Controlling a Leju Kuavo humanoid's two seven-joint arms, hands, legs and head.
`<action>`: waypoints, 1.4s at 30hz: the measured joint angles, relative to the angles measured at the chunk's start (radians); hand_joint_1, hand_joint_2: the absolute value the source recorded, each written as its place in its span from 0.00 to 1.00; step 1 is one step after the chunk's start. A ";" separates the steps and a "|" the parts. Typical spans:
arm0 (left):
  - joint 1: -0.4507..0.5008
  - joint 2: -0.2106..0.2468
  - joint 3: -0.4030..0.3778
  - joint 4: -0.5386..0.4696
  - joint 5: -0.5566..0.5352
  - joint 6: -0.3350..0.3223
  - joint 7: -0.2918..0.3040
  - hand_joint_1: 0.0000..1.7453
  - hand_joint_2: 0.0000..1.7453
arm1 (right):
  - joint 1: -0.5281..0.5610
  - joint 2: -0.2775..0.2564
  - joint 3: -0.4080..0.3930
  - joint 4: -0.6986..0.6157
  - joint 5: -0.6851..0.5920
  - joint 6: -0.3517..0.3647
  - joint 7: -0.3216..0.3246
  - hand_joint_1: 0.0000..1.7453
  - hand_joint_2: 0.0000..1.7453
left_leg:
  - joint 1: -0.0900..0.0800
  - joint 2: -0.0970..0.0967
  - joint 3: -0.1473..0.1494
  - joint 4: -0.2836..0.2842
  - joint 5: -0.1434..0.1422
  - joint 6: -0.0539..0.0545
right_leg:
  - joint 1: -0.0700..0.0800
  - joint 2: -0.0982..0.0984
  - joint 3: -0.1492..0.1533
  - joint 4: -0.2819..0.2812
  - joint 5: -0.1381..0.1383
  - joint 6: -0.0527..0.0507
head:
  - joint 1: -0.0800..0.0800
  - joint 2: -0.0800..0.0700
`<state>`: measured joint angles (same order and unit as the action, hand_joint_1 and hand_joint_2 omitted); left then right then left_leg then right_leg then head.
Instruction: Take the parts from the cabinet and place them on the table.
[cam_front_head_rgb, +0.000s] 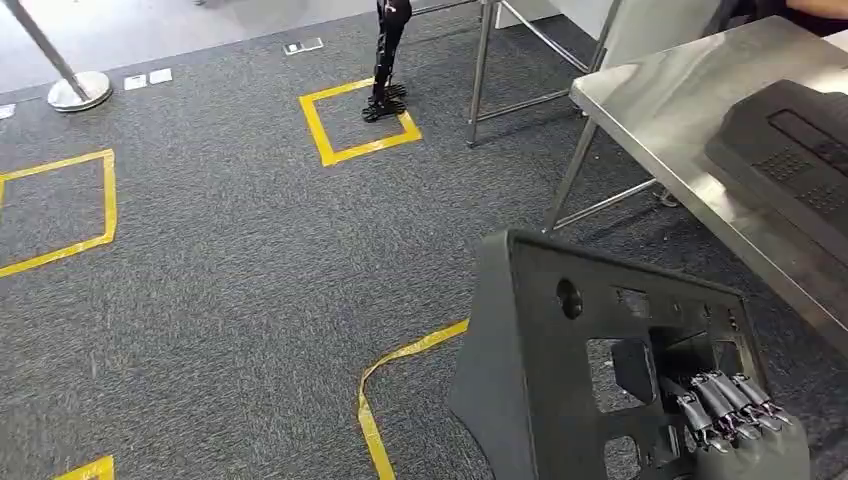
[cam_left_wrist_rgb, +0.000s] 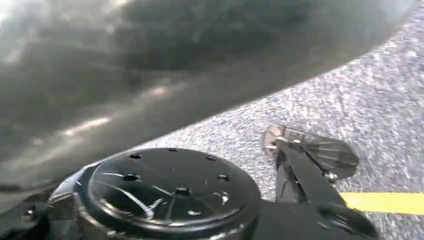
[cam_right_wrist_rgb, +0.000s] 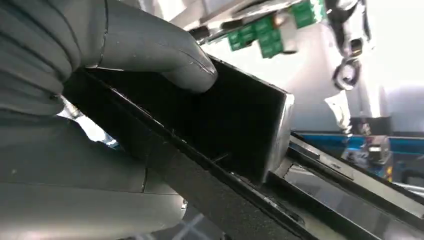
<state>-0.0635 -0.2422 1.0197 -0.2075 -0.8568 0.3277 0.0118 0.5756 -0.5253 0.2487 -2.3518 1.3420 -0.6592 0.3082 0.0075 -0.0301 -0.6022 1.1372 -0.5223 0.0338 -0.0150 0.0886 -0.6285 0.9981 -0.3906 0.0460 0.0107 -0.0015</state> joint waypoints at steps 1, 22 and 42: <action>0.001 0.000 0.000 0.000 0.000 -0.002 0.000 0.00 0.00 | 0.001 -0.003 -0.005 -0.002 -0.008 0.000 -0.003 1.00 1.00 | 0.001 -0.048 0.027 -0.065 0.030 0.006 | -0.002 0.010 -0.001 0.000 0.000 0.000 | 0.000 0.000; 0.023 -0.089 0.002 -0.155 -0.032 -0.128 -0.077 0.00 0.00 | -0.101 0.050 -0.068 0.005 -0.119 0.119 -0.136 1.00 1.00 | -0.006 0.102 0.058 -0.107 0.007 -0.022 | -0.008 -0.111 0.037 -0.012 -0.026 0.003 | 0.007 0.000; 0.040 -0.101 0.023 -0.184 -0.019 -0.122 -0.106 0.00 0.00 | -0.209 0.108 -0.124 0.072 -0.227 0.171 -0.255 1.00 1.00 | 0.003 0.045 0.024 -0.091 0.030 0.000 | -0.007 -0.077 -0.149 0.333 -0.153 0.018 | 0.017 0.000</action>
<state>-0.0232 -0.3433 1.0422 -0.3914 -0.8755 0.2056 -0.0938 0.3669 -0.4170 0.1251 -2.2794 1.1147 -0.4883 0.0531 0.0109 0.0150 -0.5787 1.0466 -0.4919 0.0343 -0.0221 0.0116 -0.7779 1.3315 -0.5434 0.0645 0.0275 -0.0015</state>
